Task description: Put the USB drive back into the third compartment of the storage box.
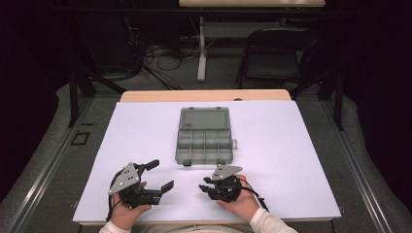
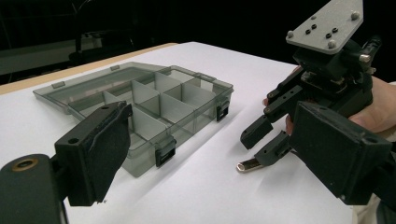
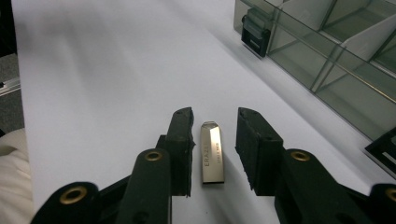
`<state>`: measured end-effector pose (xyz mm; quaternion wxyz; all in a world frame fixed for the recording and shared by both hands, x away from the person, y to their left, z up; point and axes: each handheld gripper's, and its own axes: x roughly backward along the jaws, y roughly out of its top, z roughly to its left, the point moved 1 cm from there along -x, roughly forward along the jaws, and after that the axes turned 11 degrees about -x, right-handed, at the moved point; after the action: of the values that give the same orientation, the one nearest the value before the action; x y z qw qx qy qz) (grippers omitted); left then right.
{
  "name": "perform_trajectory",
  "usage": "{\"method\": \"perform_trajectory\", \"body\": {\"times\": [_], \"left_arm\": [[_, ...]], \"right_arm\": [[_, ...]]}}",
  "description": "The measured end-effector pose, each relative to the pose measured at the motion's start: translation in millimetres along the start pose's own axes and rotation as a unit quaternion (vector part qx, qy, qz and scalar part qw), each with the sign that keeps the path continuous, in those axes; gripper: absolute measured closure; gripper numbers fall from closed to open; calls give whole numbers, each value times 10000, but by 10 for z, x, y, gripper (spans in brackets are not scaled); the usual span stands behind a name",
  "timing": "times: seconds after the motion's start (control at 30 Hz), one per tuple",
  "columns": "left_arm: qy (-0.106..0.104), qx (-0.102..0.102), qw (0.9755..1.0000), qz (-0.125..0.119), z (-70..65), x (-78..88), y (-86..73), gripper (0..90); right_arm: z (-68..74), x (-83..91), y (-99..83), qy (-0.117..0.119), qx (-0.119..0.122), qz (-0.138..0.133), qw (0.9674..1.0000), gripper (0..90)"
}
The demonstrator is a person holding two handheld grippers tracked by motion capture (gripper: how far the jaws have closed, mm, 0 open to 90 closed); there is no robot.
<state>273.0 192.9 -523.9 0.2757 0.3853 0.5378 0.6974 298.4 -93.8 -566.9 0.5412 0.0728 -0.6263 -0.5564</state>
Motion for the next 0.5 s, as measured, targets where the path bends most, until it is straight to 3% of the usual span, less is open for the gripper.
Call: {"method": "perform_trajectory", "body": {"times": [0.5], "left_arm": [[-4,-2,10000,3,1,1,-1,121]], "right_arm": [[-3,-54,-16,17,-14,172,9999,752]]}}
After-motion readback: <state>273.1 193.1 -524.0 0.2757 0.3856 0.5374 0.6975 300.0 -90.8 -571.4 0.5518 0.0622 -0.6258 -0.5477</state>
